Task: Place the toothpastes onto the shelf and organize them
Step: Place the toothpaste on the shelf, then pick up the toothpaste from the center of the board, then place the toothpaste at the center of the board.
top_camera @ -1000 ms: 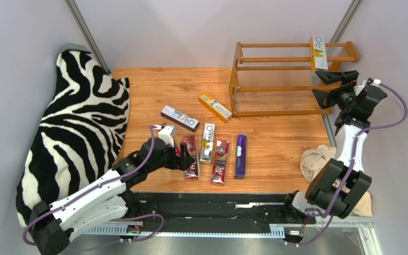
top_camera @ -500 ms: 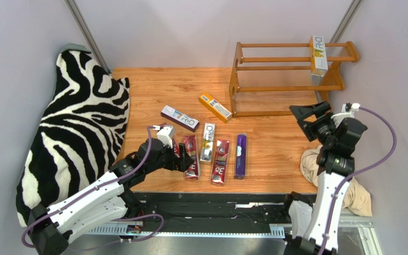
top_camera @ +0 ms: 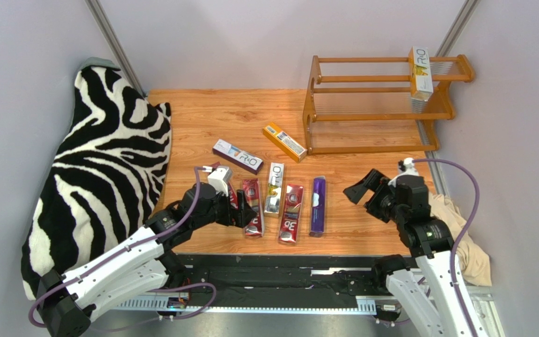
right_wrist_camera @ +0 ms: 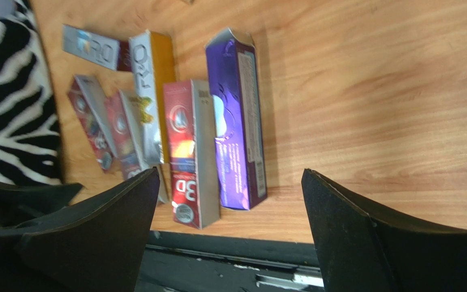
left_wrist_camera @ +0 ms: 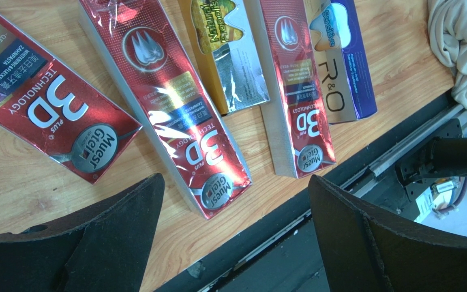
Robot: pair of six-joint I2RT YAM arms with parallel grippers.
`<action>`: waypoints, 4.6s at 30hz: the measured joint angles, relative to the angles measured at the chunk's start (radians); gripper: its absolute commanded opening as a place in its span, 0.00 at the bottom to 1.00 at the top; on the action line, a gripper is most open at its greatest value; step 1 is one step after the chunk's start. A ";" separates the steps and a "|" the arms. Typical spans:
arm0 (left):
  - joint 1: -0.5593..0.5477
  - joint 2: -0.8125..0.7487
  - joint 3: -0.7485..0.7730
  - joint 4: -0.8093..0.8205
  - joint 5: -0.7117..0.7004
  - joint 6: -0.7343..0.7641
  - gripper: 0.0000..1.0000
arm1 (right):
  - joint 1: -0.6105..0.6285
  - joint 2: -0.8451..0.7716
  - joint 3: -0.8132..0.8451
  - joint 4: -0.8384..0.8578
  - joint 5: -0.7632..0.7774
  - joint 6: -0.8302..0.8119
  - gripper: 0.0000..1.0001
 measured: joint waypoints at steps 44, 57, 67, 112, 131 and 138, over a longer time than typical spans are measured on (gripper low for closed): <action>0.000 0.043 -0.026 0.038 0.014 -0.035 0.98 | 0.718 0.835 0.048 0.166 0.529 0.243 0.27; 0.000 0.031 -0.010 0.040 0.038 -0.034 0.99 | 0.721 0.642 0.021 0.143 0.517 0.202 0.26; 0.000 0.026 0.003 0.202 0.198 -0.047 0.99 | 0.729 0.222 0.004 0.227 0.288 0.046 0.26; -0.024 0.220 -0.057 1.078 0.662 -0.265 0.93 | 0.755 -0.023 -0.130 0.616 -0.326 0.021 0.28; -0.029 -0.065 -0.038 0.277 0.043 -0.117 0.99 | 0.760 0.118 -0.080 0.126 0.382 0.137 0.33; -0.029 0.052 0.049 0.052 -0.129 -0.076 0.98 | 0.760 0.383 -0.103 0.056 0.523 0.203 0.37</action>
